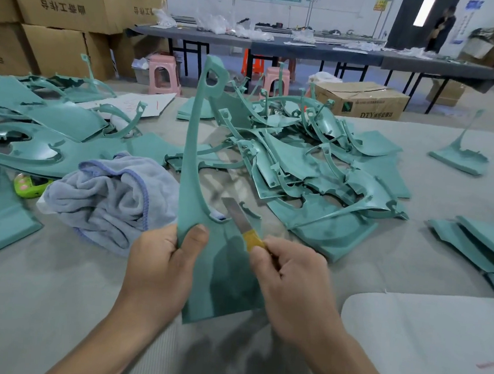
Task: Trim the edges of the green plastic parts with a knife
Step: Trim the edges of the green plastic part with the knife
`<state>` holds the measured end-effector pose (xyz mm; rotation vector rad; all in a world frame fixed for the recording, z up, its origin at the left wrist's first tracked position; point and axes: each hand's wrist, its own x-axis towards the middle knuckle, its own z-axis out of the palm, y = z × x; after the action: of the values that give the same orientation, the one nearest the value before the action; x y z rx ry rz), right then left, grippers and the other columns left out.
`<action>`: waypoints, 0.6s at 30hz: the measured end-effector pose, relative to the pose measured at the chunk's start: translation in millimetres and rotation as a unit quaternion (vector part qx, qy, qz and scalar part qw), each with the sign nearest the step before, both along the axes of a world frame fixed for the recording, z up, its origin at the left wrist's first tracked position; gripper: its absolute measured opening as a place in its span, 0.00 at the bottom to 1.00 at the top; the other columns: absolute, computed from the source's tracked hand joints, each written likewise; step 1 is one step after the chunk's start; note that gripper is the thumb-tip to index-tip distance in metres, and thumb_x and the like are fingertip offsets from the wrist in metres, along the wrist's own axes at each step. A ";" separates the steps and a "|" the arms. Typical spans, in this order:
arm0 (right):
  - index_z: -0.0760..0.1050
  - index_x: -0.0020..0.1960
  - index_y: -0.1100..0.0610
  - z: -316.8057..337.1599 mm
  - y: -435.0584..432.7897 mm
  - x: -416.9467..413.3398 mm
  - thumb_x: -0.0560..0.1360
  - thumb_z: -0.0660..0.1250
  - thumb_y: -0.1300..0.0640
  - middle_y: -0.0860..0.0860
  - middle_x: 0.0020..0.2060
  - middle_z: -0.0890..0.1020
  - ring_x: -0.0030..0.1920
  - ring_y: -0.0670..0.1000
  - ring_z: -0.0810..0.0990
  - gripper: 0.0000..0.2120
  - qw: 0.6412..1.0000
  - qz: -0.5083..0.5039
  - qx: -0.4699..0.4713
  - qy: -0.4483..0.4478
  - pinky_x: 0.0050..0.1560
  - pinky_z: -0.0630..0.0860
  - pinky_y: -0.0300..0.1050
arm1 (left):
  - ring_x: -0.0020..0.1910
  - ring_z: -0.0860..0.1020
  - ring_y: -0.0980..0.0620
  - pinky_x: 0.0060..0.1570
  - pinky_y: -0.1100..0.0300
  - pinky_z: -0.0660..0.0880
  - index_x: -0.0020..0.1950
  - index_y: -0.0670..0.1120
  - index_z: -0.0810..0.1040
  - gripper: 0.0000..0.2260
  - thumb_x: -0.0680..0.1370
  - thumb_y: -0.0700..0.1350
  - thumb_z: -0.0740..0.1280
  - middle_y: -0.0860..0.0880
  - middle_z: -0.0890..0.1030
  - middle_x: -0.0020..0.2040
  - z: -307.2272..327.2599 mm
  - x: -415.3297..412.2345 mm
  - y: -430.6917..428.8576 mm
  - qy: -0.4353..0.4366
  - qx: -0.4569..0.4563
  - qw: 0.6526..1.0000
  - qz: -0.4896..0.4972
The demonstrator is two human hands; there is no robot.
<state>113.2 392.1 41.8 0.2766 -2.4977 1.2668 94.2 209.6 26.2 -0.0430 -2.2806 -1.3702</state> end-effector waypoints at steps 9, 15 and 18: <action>0.62 0.30 0.53 -2.7 1.1 1.3 0.82 0.64 0.51 0.45 0.24 0.68 0.26 0.46 0.65 0.22 0.999 0.011 0.003 -0.033 0.28 0.62 0.42 | 0.21 0.69 0.57 0.22 0.63 0.64 0.35 0.44 0.74 0.19 0.74 0.59 0.62 0.50 0.74 0.23 -1.2 -1.6 0.2 -0.027 0.015 0.999 0.015; 0.61 0.30 0.53 -3.5 -0.9 2.2 0.81 0.64 0.52 0.46 0.23 0.65 0.26 0.47 0.63 0.23 0.999 0.012 -0.011 -0.029 0.28 0.60 0.42 | 0.24 0.72 0.49 0.27 0.52 0.69 0.32 0.38 0.74 0.25 0.74 0.60 0.62 0.43 0.78 0.28 -1.4 -2.6 -1.3 -0.050 0.017 0.998 0.018; 0.63 0.31 0.57 -4.0 -0.9 -1.5 0.81 0.63 0.52 0.48 0.23 0.65 0.27 0.48 0.63 0.21 0.999 -0.019 -0.001 -0.048 0.29 0.60 0.45 | 0.23 0.68 0.53 0.25 0.58 0.65 0.31 0.38 0.70 0.26 0.73 0.60 0.62 0.48 0.72 0.23 -2.0 -4.0 -2.2 -0.051 0.021 0.998 0.017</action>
<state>111.7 391.1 37.8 0.1707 -2.5689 1.2959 90.2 207.3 24.2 0.0799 -2.3231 -1.4314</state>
